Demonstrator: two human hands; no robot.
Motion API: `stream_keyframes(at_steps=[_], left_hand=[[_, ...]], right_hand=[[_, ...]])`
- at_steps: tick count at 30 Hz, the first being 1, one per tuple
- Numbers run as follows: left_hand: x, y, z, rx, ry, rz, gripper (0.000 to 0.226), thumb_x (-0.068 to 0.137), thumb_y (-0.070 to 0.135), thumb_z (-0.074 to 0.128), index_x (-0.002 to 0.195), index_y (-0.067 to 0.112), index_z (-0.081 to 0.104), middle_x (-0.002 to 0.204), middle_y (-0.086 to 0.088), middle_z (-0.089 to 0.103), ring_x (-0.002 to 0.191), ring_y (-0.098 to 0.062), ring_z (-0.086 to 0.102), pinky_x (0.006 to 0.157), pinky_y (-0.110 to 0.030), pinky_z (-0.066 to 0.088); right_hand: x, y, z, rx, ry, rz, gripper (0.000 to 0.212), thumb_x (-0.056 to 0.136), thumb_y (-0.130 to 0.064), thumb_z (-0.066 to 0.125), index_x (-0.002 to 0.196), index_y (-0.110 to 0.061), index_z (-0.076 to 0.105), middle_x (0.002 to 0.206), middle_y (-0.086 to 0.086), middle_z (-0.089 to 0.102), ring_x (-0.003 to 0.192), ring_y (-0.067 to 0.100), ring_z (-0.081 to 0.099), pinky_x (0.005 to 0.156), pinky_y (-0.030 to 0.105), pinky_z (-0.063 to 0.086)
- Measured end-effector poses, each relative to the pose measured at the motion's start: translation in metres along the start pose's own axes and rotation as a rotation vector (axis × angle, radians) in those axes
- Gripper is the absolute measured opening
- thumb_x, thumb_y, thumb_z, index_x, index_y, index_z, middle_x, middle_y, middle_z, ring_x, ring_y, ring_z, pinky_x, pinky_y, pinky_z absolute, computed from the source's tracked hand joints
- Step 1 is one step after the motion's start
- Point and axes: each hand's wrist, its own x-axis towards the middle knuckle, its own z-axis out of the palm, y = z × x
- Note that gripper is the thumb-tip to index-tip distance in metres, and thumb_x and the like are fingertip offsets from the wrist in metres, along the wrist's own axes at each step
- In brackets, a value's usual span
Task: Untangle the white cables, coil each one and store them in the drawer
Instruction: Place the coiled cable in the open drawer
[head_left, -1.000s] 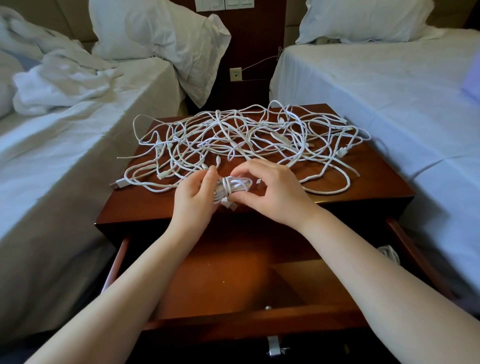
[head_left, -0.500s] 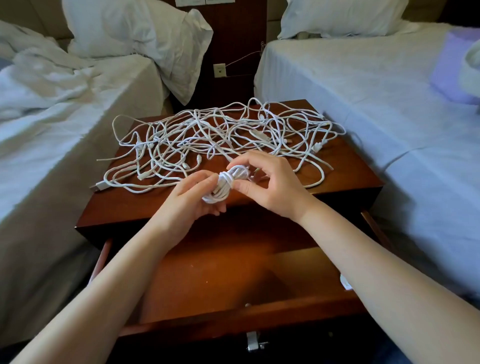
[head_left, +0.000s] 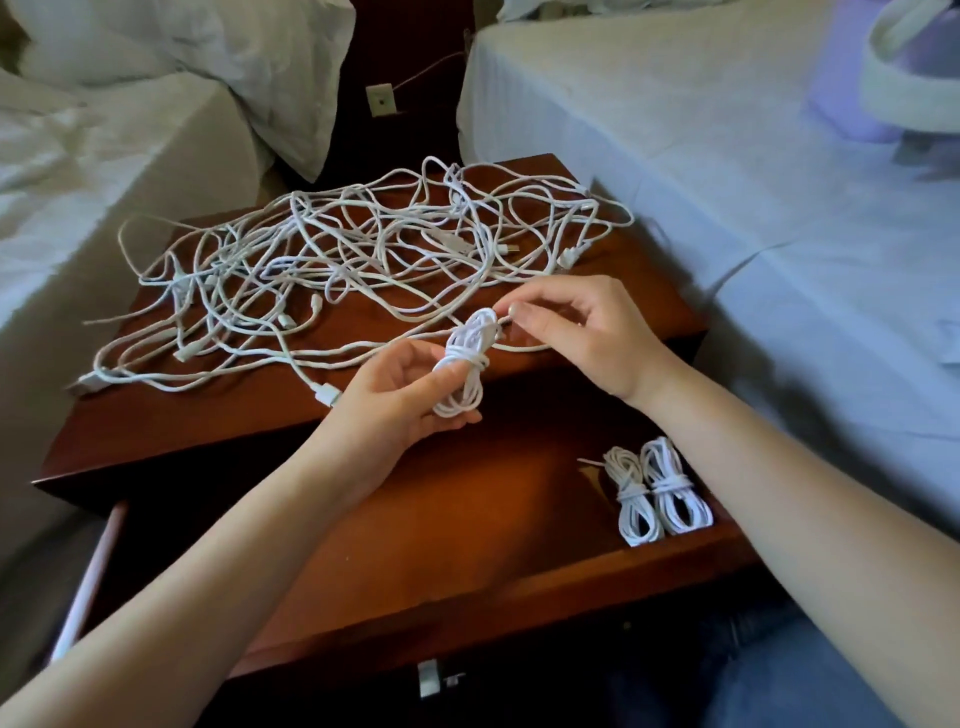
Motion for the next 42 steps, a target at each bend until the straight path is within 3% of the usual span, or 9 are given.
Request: stream_keyframes(at_steps=[8, 11, 15, 22, 25, 28, 32, 37, 42], left_hand=[[0.006, -0.018, 0.034, 0.181, -0.011, -0.046, 0.051, 0.066, 0.035, 0.071, 0.108, 0.010, 0.058, 0.089, -0.006, 0.075, 0.085, -0.019, 0.070, 0.077, -0.033, 0.055], [0.006, -0.018, 0.039, 0.280, -0.019, -0.052, 0.050, 0.067, 0.037, 0.071, 0.107, 0.010, 0.060, 0.081, -0.001, 0.074, 0.066, -0.006, 0.066, 0.058, -0.018, 0.047], [0.006, -0.034, 0.053, 0.329, -0.047, -0.107, 0.030, 0.077, 0.021, 0.076, 0.101, 0.011, 0.061, 0.073, 0.000, 0.072, 0.057, -0.002, 0.063, 0.052, -0.012, 0.043], [0.010, -0.069, 0.073, 0.457, -0.086, -0.268, 0.032, 0.076, 0.022, 0.079, 0.098, 0.010, 0.058, 0.089, -0.009, 0.071, 0.071, -0.013, 0.063, 0.057, -0.025, 0.045], [0.015, -0.072, 0.080, 0.623, -0.057, -0.239, 0.033, 0.075, 0.033, 0.079, 0.093, 0.010, 0.062, 0.086, -0.007, 0.071, 0.072, -0.017, 0.064, 0.055, -0.031, 0.048], [0.017, -0.074, 0.082, 0.834, -0.045, -0.142, 0.042, 0.078, 0.044, 0.073, 0.087, 0.004, 0.066, 0.083, -0.011, 0.070, 0.077, -0.023, 0.066, 0.067, -0.038, 0.051], [0.017, -0.070, 0.074, 0.943, -0.160, -0.117, 0.051, 0.081, 0.052, 0.067, 0.072, 0.001, 0.065, 0.060, -0.006, 0.063, 0.055, -0.013, 0.055, 0.054, -0.026, 0.041], [0.018, -0.065, 0.072, 1.112, -0.287, -0.076, 0.056, 0.085, 0.055, 0.060, 0.048, 0.016, 0.046, 0.051, 0.002, 0.043, 0.047, -0.011, 0.040, 0.049, -0.028, 0.031], [0.021, -0.061, 0.069, 1.098, -0.465, -0.152, 0.057, 0.091, 0.050, 0.055, 0.076, -0.005, 0.064, 0.068, -0.012, 0.056, 0.061, -0.019, 0.050, 0.058, -0.031, 0.039]], right_hand=[[-0.017, 0.008, -0.005, -0.138, -0.039, 0.025, 0.021, 0.084, -0.030, 0.064, 0.090, -0.011, 0.071, 0.077, -0.002, 0.069, 0.074, 0.012, 0.064, 0.068, 0.032, 0.051], [-0.017, 0.008, -0.006, -0.215, -0.017, 0.028, 0.026, 0.087, -0.040, 0.060, 0.083, -0.016, 0.069, 0.071, -0.007, 0.067, 0.068, 0.014, 0.063, 0.062, 0.038, 0.051], [-0.018, 0.012, -0.004, -0.416, 0.059, 0.016, 0.021, 0.089, -0.033, 0.063, 0.073, -0.020, 0.066, 0.058, -0.009, 0.057, 0.054, 0.010, 0.052, 0.052, 0.025, 0.037], [-0.016, 0.014, -0.011, -0.522, 0.108, 0.096, 0.017, 0.092, -0.030, 0.061, 0.080, -0.019, 0.067, 0.057, -0.016, 0.047, 0.053, 0.003, 0.045, 0.053, 0.021, 0.029], [-0.017, 0.014, -0.010, -0.543, 0.088, 0.113, 0.016, 0.092, -0.030, 0.061, 0.083, -0.019, 0.067, 0.057, -0.017, 0.046, 0.055, 0.002, 0.044, 0.053, 0.021, 0.030], [-0.017, 0.014, -0.011, -0.541, 0.088, 0.116, 0.015, 0.092, -0.030, 0.061, 0.084, -0.019, 0.066, 0.057, -0.017, 0.045, 0.054, 0.002, 0.044, 0.053, 0.021, 0.029], [-0.018, 0.012, -0.011, -0.548, 0.070, 0.113, 0.014, 0.093, -0.029, 0.061, 0.083, -0.019, 0.064, 0.057, -0.016, 0.044, 0.053, 0.002, 0.044, 0.052, 0.019, 0.028], [-0.017, 0.012, -0.011, -0.555, 0.058, 0.112, 0.013, 0.093, -0.028, 0.060, 0.083, -0.019, 0.063, 0.057, -0.016, 0.045, 0.054, 0.002, 0.044, 0.053, 0.021, 0.032], [-0.018, 0.013, -0.011, -0.552, 0.056, 0.115, 0.013, 0.093, -0.028, 0.060, 0.084, -0.018, 0.063, 0.057, -0.015, 0.045, 0.055, 0.003, 0.044, 0.053, 0.022, 0.033]])
